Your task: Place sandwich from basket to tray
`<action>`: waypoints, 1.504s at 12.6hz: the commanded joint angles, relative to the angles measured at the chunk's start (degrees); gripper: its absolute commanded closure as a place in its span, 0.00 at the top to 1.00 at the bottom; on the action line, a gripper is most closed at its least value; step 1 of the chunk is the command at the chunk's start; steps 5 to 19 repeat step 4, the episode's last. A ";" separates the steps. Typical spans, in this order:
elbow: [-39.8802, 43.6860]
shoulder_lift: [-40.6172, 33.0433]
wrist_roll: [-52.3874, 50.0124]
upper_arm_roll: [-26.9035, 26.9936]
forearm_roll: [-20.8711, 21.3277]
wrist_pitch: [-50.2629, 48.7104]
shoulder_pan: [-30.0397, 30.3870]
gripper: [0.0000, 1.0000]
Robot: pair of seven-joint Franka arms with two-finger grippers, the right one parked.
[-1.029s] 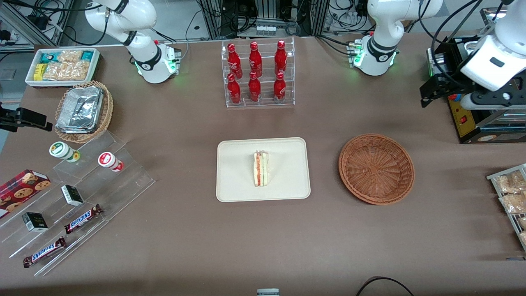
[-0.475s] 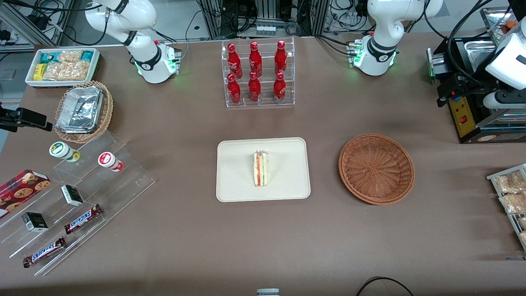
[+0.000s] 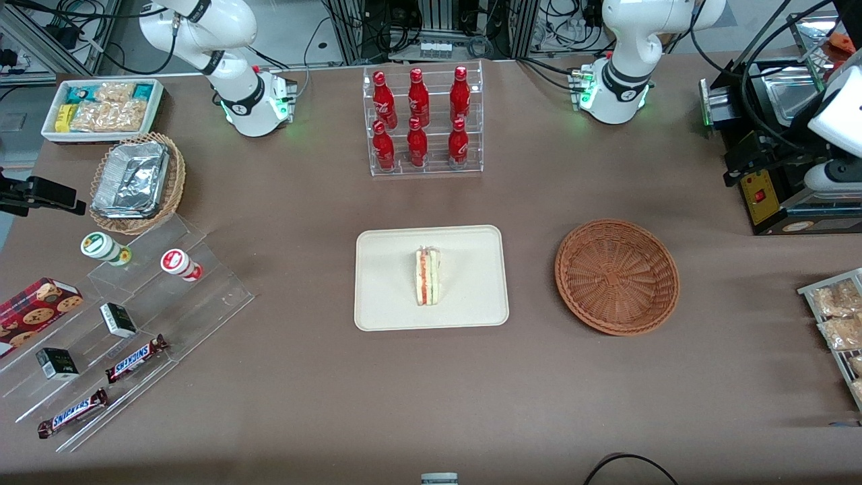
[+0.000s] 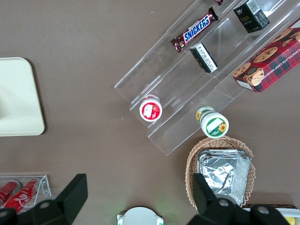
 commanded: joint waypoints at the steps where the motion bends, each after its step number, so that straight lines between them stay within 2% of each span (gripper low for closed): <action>1: 2.47 2.58 0.79 -1.06 0.33 0.02 1.30 1.00; 4: 4.41 3.82 0.79 -1.06 1.99 0.11 1.30 1.00; 19: 4.41 3.82 0.79 -1.06 1.99 0.11 1.30 1.00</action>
